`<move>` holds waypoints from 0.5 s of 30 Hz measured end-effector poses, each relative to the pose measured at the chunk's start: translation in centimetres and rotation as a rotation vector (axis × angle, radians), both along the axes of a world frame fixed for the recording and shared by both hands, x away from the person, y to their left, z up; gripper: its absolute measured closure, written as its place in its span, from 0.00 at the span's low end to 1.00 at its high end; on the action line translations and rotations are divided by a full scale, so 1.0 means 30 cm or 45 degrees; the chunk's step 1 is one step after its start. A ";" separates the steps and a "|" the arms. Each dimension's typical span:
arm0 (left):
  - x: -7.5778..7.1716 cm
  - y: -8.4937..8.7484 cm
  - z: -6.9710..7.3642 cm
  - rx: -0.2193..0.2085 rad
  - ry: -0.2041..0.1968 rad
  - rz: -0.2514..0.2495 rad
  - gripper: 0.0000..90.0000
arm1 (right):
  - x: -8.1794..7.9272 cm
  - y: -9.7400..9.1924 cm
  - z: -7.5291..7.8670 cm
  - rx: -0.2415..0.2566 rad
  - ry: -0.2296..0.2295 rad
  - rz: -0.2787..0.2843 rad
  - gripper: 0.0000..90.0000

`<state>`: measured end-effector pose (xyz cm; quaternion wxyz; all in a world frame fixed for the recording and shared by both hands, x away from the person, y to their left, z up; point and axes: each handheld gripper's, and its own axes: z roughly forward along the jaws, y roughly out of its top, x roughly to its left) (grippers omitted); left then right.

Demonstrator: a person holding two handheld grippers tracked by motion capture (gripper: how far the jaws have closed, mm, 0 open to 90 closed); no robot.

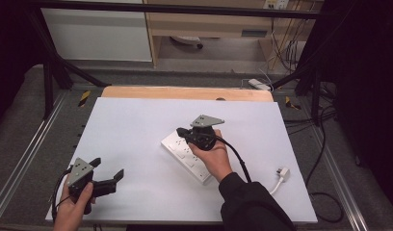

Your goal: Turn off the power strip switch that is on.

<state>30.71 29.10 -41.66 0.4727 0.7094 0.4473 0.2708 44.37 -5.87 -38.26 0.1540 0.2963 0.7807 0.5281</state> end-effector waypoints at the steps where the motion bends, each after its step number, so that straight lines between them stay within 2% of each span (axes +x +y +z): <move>1: 0.000 0.000 0.000 0.000 0.000 0.000 0.06 | 0.000 0.004 -0.003 -0.004 0.002 0.002 0.99; 15: 0.000 0.000 0.000 0.003 -0.002 -0.001 0.06 | 0.011 0.043 -0.047 -0.053 0.032 0.021 1.00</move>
